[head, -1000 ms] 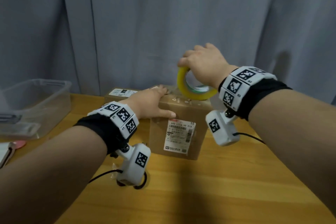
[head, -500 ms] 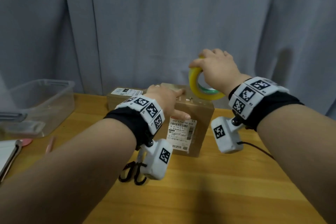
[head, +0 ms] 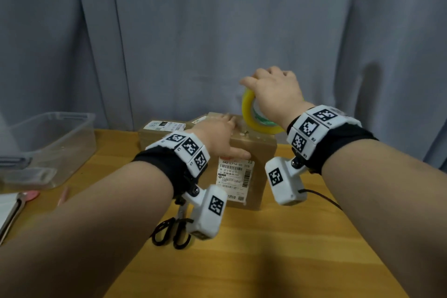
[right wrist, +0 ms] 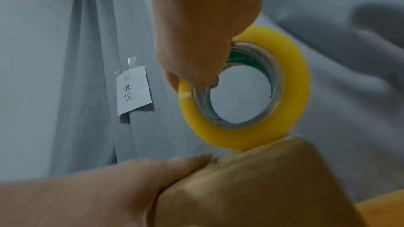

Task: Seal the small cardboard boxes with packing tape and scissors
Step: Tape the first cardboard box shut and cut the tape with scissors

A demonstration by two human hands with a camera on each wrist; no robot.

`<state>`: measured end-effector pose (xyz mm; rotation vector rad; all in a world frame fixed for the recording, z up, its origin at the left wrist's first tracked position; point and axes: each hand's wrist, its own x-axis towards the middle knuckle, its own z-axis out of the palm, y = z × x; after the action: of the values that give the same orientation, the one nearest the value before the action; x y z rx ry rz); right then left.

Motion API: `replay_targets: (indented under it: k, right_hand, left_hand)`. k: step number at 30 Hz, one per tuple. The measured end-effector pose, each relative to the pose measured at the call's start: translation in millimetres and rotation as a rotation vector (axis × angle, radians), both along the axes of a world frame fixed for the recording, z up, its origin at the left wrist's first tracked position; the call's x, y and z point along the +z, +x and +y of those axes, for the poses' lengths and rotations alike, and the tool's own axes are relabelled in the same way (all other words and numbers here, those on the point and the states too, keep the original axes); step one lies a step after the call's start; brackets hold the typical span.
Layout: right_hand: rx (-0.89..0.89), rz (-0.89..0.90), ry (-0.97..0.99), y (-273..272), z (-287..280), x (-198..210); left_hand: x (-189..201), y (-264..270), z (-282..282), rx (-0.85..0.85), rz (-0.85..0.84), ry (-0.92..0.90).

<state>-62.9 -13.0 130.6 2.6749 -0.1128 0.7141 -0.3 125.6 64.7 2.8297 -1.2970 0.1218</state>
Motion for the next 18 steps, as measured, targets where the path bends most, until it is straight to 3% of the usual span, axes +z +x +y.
replay_targets:
  k: [4, 10, 18]
  right_hand:
    - [0.022, 0.074, -0.04, -8.2, -11.9, 15.1]
    - [-0.07, 0.217, -0.404, -34.2, -34.1, 5.1]
    - [-0.17, 0.326, -0.379, -43.1, -42.6, -44.1]
  left_hand:
    - [-3.4, 8.3, 9.3, -0.012, 0.052, -0.025]
    - [-3.2, 9.5, 11.1, 0.007, 0.064, -0.026]
    - [5.1, -1.6, -1.1, 0.042, 0.055, 0.053]
